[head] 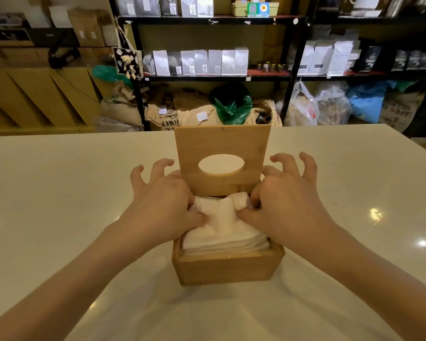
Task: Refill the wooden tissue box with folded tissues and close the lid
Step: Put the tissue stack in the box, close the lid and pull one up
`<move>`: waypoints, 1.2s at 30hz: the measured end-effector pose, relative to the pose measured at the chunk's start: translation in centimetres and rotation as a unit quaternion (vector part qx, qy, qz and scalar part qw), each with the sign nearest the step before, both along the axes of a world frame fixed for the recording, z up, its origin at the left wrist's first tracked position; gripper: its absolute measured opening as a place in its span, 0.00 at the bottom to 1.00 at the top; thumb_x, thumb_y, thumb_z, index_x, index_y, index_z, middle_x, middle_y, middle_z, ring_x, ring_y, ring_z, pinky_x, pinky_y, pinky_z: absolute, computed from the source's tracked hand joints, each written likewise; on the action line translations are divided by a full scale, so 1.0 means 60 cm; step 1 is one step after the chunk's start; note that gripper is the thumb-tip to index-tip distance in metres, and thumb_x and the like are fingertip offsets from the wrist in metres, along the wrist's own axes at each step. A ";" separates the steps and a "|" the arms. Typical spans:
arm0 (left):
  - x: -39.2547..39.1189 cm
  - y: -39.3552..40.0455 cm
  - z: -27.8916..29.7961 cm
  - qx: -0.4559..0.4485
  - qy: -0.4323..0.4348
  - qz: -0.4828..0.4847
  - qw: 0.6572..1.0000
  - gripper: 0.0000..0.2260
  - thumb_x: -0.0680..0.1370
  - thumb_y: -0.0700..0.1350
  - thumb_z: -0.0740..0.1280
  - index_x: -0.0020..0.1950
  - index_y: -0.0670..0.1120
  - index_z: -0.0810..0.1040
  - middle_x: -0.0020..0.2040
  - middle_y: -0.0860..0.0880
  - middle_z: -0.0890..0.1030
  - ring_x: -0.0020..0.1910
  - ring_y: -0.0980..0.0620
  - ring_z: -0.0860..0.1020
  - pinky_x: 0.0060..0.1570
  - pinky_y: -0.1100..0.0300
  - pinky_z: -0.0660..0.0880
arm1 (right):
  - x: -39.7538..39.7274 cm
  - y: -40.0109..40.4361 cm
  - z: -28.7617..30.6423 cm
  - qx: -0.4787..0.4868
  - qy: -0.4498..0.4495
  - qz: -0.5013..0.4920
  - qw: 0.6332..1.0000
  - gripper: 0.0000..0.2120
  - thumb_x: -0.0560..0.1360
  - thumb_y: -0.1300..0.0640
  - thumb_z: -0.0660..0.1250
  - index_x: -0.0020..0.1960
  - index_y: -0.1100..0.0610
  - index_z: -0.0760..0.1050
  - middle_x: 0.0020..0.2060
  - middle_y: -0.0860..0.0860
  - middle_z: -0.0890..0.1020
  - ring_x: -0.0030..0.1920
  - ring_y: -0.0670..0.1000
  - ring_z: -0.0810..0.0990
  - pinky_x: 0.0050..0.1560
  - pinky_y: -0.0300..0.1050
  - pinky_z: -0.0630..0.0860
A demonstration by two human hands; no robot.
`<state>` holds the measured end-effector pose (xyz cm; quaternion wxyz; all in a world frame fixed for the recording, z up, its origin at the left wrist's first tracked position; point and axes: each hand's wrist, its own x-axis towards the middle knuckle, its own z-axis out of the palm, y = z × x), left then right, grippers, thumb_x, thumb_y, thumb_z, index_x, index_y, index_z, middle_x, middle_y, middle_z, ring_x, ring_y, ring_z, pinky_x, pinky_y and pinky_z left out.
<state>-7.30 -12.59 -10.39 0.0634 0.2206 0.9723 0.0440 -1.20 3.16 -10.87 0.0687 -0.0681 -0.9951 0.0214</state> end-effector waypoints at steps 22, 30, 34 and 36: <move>0.033 -0.025 0.017 -0.020 0.017 -0.018 0.999 0.26 0.64 0.68 0.66 0.60 0.61 0.75 0.77 0.55 0.46 0.73 0.50 0.33 0.68 0.38 0.35 | 0.034 0.031 0.037 -0.069 -0.156 0.106 0.980 0.34 0.67 0.36 0.65 0.70 0.36 0.58 0.76 0.48 0.44 0.74 0.50 0.32 0.71 0.60 0.30; 0.025 -0.013 0.020 -0.091 -0.004 -0.037 0.995 0.27 0.63 0.67 0.67 0.58 0.55 0.78 0.76 0.53 0.47 0.73 0.47 0.32 0.66 0.34 0.33 | 0.017 0.023 0.048 -0.008 -0.184 0.089 0.979 0.32 0.63 0.38 0.70 0.66 0.42 0.69 0.76 0.53 0.52 0.74 0.56 0.37 0.69 0.63 0.29; 0.019 -0.007 0.016 -0.135 0.012 -0.033 0.990 0.26 0.64 0.65 0.68 0.58 0.56 0.77 0.77 0.50 0.46 0.73 0.44 0.31 0.64 0.32 0.31 | 0.011 0.018 0.044 0.032 -0.186 0.075 0.979 0.32 0.64 0.39 0.70 0.66 0.43 0.69 0.74 0.55 0.57 0.74 0.58 0.40 0.68 0.64 0.30; 0.018 -0.003 0.014 -0.157 0.026 -0.038 0.987 0.26 0.65 0.65 0.68 0.59 0.56 0.76 0.77 0.48 0.46 0.72 0.43 0.30 0.62 0.31 0.30 | 0.010 0.013 0.038 0.069 -0.178 0.071 0.979 0.29 0.66 0.41 0.69 0.65 0.46 0.70 0.74 0.57 0.57 0.74 0.60 0.40 0.67 0.66 0.29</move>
